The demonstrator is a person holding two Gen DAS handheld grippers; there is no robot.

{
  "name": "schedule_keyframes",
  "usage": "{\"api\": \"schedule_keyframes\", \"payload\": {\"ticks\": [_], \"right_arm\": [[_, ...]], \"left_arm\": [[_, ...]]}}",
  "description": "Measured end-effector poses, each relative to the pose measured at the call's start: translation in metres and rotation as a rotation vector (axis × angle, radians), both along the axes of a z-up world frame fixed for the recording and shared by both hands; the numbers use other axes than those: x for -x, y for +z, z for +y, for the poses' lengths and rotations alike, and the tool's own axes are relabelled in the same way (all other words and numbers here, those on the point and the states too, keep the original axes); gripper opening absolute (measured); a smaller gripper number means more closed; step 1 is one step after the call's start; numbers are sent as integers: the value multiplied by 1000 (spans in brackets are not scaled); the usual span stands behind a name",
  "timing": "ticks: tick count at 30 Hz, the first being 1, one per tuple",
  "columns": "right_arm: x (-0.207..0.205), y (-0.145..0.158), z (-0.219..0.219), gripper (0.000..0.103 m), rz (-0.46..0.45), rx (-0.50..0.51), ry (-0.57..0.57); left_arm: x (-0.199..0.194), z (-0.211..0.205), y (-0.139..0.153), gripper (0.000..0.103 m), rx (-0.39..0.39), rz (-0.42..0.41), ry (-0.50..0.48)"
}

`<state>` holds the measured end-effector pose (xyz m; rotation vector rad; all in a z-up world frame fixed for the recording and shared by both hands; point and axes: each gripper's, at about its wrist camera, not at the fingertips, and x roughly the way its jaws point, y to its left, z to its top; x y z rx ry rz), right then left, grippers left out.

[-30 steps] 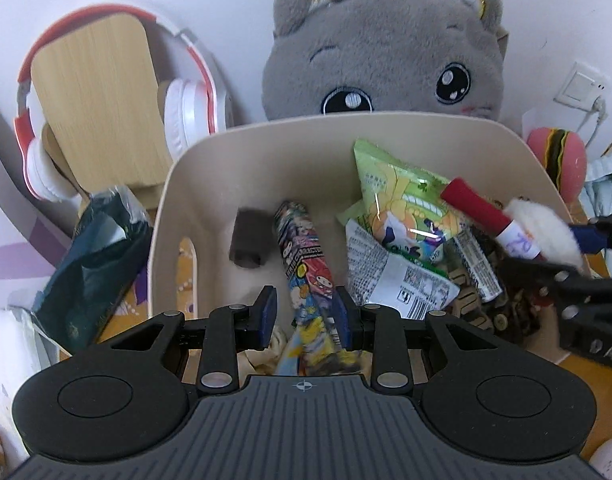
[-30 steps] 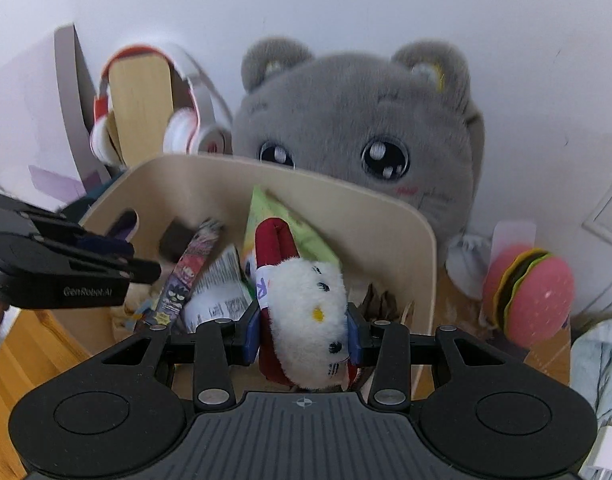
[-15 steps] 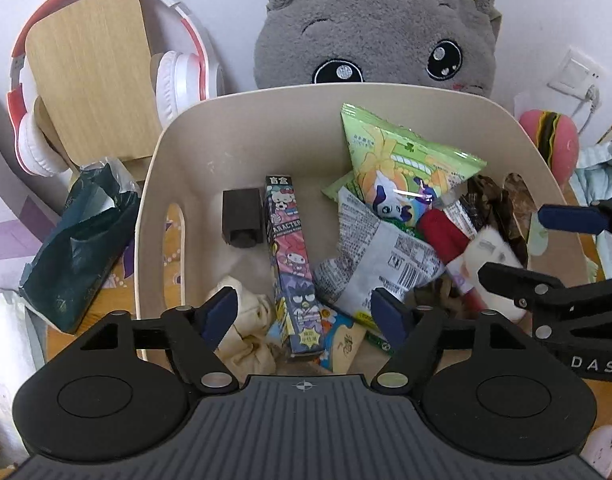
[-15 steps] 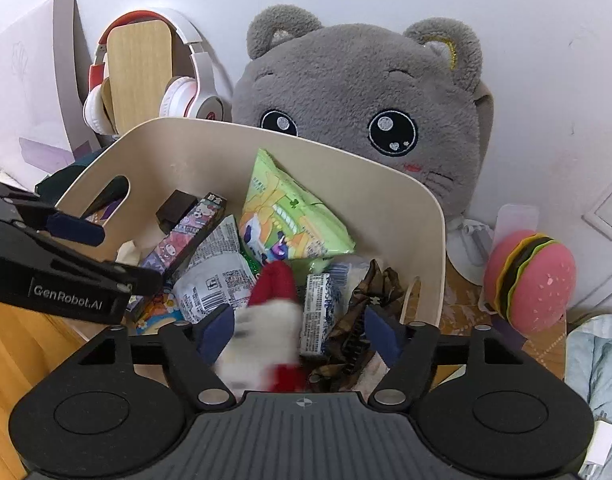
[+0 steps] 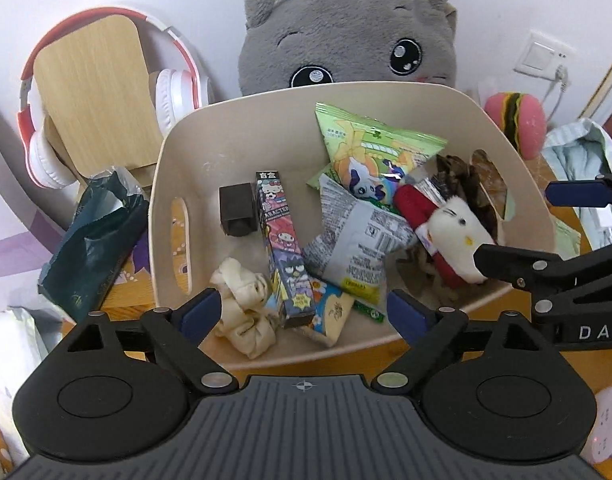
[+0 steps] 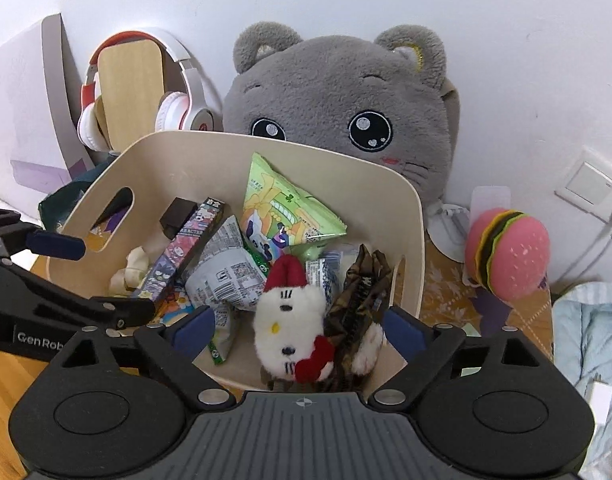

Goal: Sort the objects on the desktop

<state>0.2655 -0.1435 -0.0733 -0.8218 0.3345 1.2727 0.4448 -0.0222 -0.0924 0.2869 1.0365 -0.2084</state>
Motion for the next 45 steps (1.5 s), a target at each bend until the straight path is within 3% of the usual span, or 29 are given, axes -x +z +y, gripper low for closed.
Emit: {"api": "schedule_keyframes", "payload": {"ticks": [4,8,14,21,25,29,37,45], "right_arm": [[7,2,-14,96,6,-10,-8],[13,5,-31,98,20,-26,-11],[19,8,-54,99,33,-34,-12],[28,18,-90,99,19,-64,17],[37,24,-117,100,22,-83,31],[48,31,-146,101,3,-100,53],[74,33,-215,103,1,-133,100],[105,32,-284,103,-22,-136,128]], "left_arm": [[15,5,9,92,28,-21,15],[32,5,23,92,-10,-92,55],[53,11,43,91,53,-75,79],[97,6,65,91,-20,-152,109],[124,9,78,91,15,-152,123],[161,7,92,91,-10,-196,145],[236,10,114,91,29,-214,146],[316,15,130,91,10,-251,142]]}}
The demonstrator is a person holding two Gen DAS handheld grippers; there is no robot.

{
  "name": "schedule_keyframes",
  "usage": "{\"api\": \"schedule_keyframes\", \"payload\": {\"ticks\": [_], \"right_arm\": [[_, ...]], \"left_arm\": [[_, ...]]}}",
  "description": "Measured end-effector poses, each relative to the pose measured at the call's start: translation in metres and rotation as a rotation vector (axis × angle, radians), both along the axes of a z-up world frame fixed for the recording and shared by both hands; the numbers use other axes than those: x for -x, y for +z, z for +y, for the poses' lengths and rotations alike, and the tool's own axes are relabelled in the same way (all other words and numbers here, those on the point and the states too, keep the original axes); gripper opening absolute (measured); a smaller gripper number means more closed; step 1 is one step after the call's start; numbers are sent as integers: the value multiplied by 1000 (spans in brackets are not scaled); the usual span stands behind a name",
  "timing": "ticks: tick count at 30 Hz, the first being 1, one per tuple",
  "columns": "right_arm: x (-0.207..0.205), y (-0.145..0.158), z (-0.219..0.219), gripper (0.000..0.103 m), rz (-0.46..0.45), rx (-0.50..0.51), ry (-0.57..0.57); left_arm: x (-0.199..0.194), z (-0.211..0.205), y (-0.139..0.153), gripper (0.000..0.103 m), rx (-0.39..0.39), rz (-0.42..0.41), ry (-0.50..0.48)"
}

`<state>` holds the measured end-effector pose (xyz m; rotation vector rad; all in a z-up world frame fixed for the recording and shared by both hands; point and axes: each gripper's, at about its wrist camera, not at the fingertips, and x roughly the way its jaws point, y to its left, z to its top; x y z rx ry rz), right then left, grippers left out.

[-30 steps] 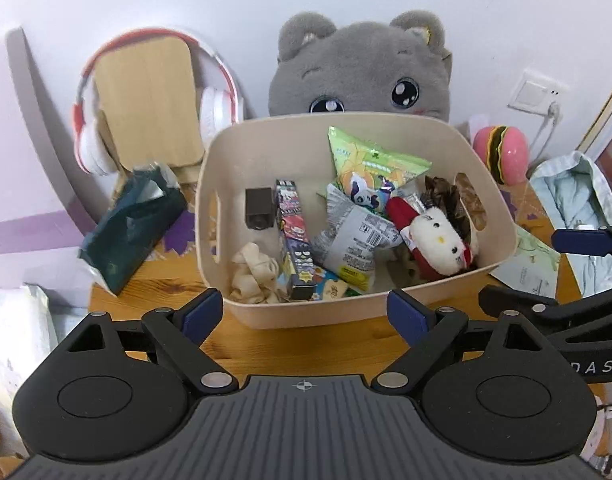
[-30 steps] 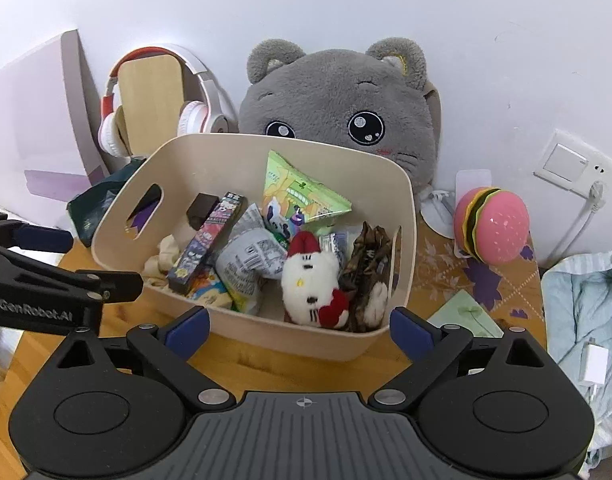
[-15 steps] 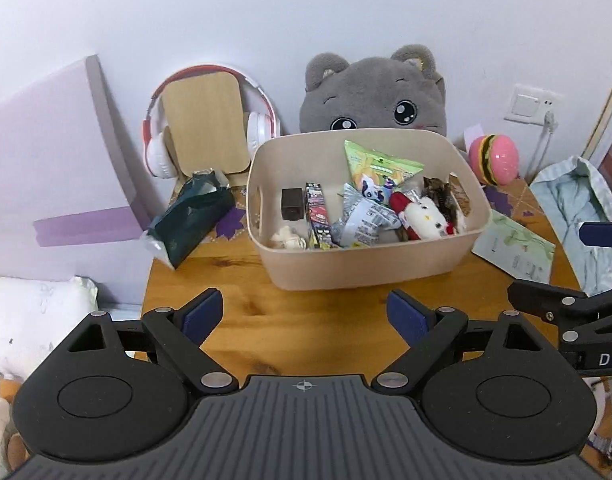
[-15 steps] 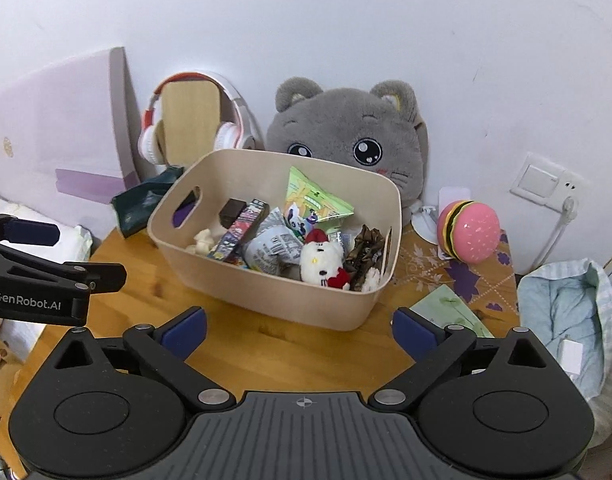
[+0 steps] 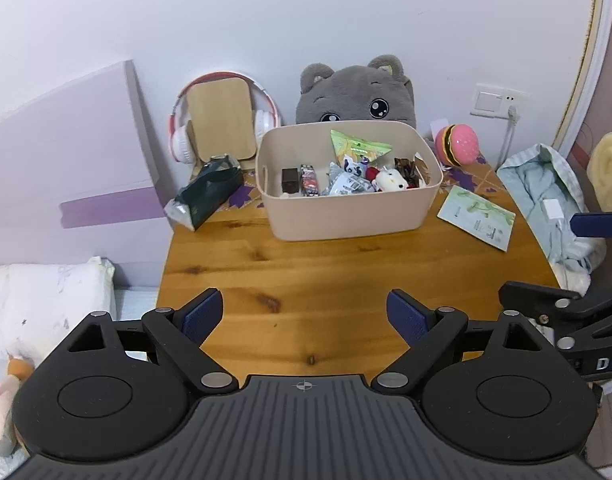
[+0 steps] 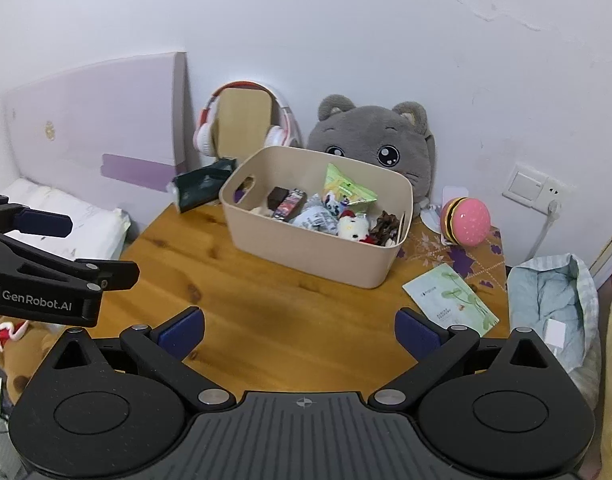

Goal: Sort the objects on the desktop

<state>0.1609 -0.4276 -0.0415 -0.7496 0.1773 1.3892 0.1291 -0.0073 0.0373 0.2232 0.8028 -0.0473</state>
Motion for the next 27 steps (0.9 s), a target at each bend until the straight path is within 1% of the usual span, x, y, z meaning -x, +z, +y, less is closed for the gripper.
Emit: {"api": "schedule_keyframes", "payload": {"ticks": [7,11,16,20,23,27], "right_arm": [[21,1,-61,103,-28,-32,40],[27,1,-89,103,4,-42,49],[35,2,-121,103,8,-73,65],[40,9,-145,103,44,-103,90],[43,11,-159,103,46,-112,98],[37,11,-175,103,101,-110,86]], "left_arm": [[58,-3,8,91,-12,-18,-25],[91,-3,14,91,5,-33,-27],[121,-4,20,91,-10,-44,-37],[143,-7,27,91,-13,-60,-43],[160,-8,30,91,4,-53,-48],[178,-10,31,91,23,-28,-63]]}}
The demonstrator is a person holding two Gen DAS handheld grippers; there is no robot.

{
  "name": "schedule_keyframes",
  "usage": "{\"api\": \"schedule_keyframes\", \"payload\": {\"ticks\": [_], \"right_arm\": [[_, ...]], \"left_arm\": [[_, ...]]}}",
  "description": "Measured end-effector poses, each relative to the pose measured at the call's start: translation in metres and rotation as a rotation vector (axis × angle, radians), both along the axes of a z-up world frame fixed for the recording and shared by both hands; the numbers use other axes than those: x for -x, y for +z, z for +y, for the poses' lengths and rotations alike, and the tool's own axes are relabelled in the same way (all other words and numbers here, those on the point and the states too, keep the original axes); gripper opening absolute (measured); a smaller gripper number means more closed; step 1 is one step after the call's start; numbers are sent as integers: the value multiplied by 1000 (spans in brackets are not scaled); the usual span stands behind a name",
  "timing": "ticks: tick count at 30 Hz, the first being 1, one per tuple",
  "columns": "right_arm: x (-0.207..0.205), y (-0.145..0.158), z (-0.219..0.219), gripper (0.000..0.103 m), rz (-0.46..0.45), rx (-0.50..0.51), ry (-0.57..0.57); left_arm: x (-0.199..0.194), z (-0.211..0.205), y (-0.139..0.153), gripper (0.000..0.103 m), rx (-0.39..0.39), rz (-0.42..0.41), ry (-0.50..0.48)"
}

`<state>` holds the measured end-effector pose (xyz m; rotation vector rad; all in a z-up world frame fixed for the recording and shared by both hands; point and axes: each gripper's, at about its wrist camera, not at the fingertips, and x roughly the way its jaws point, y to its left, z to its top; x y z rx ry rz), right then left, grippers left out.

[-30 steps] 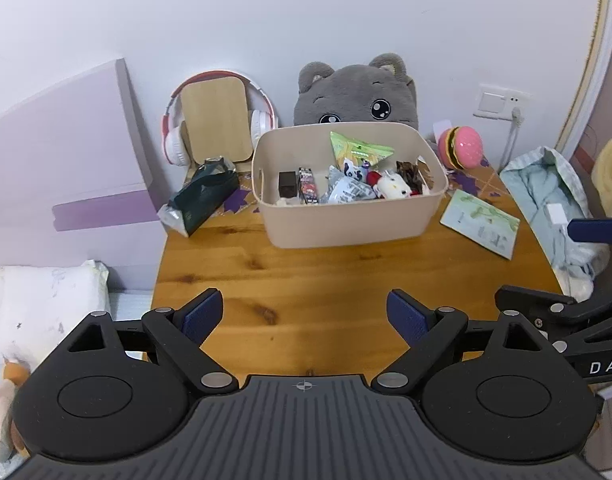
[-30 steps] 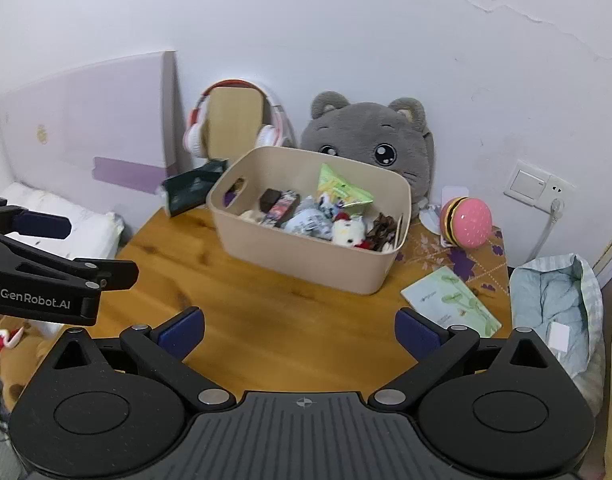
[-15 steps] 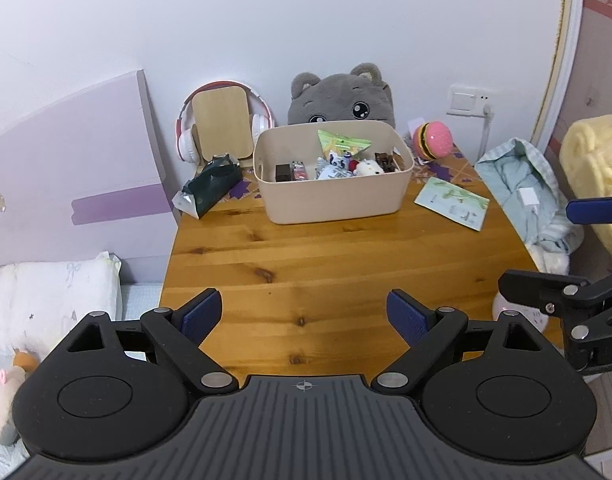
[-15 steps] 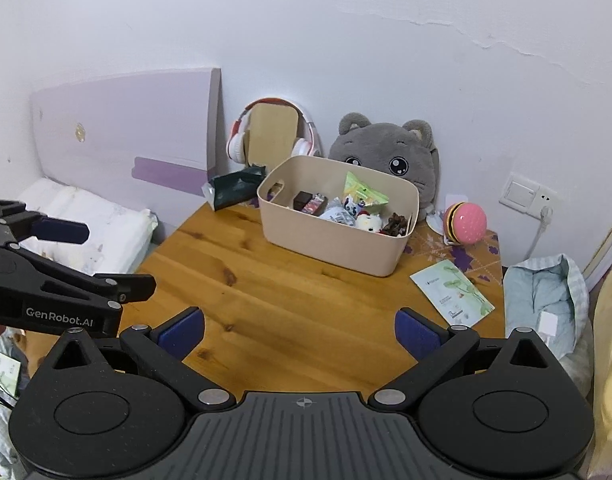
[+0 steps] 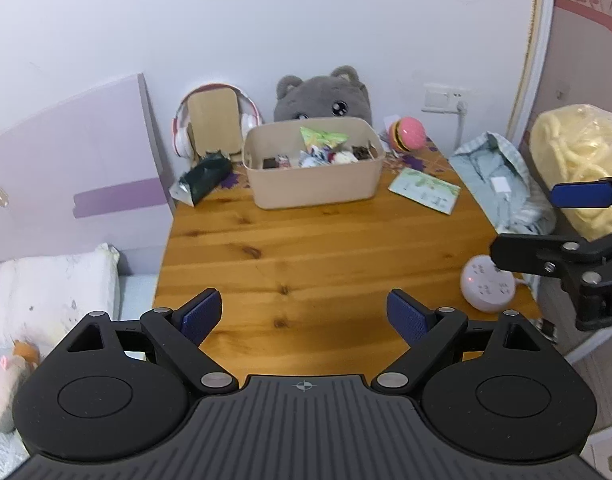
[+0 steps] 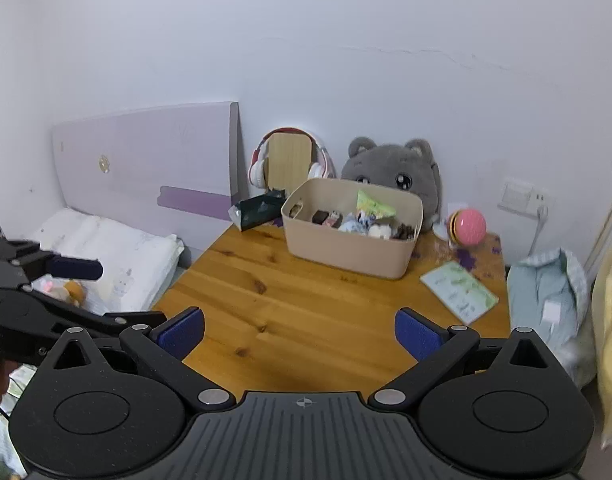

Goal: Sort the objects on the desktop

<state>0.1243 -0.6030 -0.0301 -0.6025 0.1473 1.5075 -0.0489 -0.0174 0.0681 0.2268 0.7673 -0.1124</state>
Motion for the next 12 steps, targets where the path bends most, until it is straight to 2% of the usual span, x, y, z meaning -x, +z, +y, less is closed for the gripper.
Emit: {"api": "schedule_keyframes", "payload": {"ticks": [6,12], "right_arm": [[-6,-7,-15,103,25,30,-6],[-7,-6,-20,103,33,33,7]], "left_arm": [[20,-8,-4,91,-2,13,-17],[21,-11,0,91,10,2,-27]]}}
